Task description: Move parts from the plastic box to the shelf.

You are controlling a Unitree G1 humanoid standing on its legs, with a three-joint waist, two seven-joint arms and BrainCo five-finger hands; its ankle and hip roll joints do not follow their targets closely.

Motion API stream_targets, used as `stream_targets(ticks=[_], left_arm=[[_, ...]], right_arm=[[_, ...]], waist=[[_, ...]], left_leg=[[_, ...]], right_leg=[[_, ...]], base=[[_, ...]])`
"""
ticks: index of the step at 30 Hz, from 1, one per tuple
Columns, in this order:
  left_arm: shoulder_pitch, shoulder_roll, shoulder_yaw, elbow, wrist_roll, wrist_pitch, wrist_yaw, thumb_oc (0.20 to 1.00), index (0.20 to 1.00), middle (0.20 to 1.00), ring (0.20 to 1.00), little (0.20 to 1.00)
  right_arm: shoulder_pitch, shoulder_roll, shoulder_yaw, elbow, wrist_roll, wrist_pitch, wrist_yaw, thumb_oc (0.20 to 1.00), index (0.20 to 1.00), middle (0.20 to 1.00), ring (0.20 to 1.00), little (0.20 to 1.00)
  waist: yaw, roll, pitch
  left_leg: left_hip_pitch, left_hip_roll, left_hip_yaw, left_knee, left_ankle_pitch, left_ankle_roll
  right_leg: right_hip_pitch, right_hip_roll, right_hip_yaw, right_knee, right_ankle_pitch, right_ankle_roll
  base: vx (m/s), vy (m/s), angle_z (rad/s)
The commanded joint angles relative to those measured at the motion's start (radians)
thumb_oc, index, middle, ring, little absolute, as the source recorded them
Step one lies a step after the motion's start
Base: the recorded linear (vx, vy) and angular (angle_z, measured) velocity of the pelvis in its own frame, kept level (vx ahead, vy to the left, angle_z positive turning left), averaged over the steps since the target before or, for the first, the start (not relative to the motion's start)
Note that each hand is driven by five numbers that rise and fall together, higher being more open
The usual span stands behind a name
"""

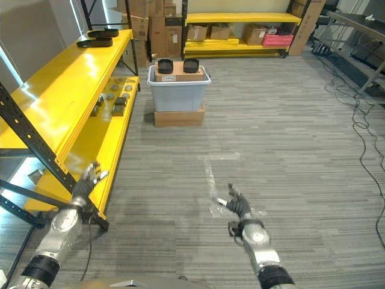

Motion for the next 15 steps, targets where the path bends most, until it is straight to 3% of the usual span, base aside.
stream_targets(ticks=[1, 2, 3, 5, 8, 15], left_arm=[[-0.065, 0.031, 0.06, 0.024, 0.013, -0.085, 0.018, 1.0, 1.0, 1.0, 1.0, 1.0], [-0.063, 0.031, 0.06, 0.022, 0.013, -0.083, 0.018, 1.0, 1.0, 1.0, 1.0, 1.0], [-0.043, 0.047, 0.091, -0.12, 0.043, -0.102, 0.013, 1.0, 1.0, 1.0, 1.0, 1.0], [-0.04, 0.047, 0.091, -0.123, 0.043, -0.1, 0.013, 1.0, 1.0, 1.0, 1.0, 1.0], [-0.006, 0.059, 0.126, -0.282, 0.066, -0.125, 0.009, 1.0, 1.0, 1.0, 1.0, 1.0], [0.044, 0.078, 0.145, -0.425, 0.078, -0.138, -0.017, 1.0, 1.0, 1.0, 1.0, 1.0]], right_arm=[[-0.046, -0.022, -0.063, -0.033, -0.066, -0.088, -0.044, 1.0, 1.0, 1.0, 1.0, 1.0], [-0.043, -0.022, -0.064, -0.036, -0.066, -0.086, -0.044, 1.0, 1.0, 1.0, 1.0, 1.0], [-0.019, -0.017, -0.114, -0.185, -0.091, -0.116, -0.046, 1.0, 1.0, 1.0, 1.0, 1.0], [-0.016, -0.016, -0.115, -0.188, -0.091, -0.114, -0.046, 1.0, 1.0, 1.0, 1.0, 1.0], [0.024, 0.009, -0.165, -0.386, -0.109, -0.152, -0.032, 1.0, 1.0, 1.0, 1.0, 1.0], [0.085, 0.02, -0.182, -0.539, -0.124, -0.171, 0.007, 1.0, 1.0, 1.0, 1.0, 1.0]], waist=[[-0.002, -0.028, 0.015], [-0.002, -0.028, 0.014], [-0.005, -0.029, 0.016], [-0.004, -0.029, 0.016], [-0.009, -0.03, 0.02], [-0.015, -0.032, 0.039]], left_leg=[[0.055, 0.072, -0.014, -0.003, -0.133, -0.058], [0.056, 0.072, -0.014, -0.003, -0.134, -0.058], [0.057, 0.073, -0.013, -0.003, -0.137, -0.057], [0.057, 0.073, -0.012, -0.003, -0.137, -0.057], [0.055, 0.075, -0.01, -0.003, -0.138, -0.057], [0.049, 0.084, -0.003, -0.003, -0.137, -0.06]], right_leg=[[0.065, -0.061, -0.003, 0.006, -0.133, 0.086], [0.065, -0.061, -0.003, 0.006, -0.133, 0.086], [0.065, -0.058, 0.001, 0.005, -0.135, 0.084], [0.066, -0.058, 0.001, 0.005, -0.135, 0.084], [0.062, -0.054, 0.008, 0.005, -0.137, 0.08], [0.046, -0.046, 0.017, 0.009, -0.137, 0.076]], base=[[-0.01, -0.017, -0.04], [0.04, -0.034, -0.07], [0.03, -0.026, -0.07], [0.02, -0.018, -0.06], [0.02, -0.034, -0.04], [0.01, -0.044, -0.04]])
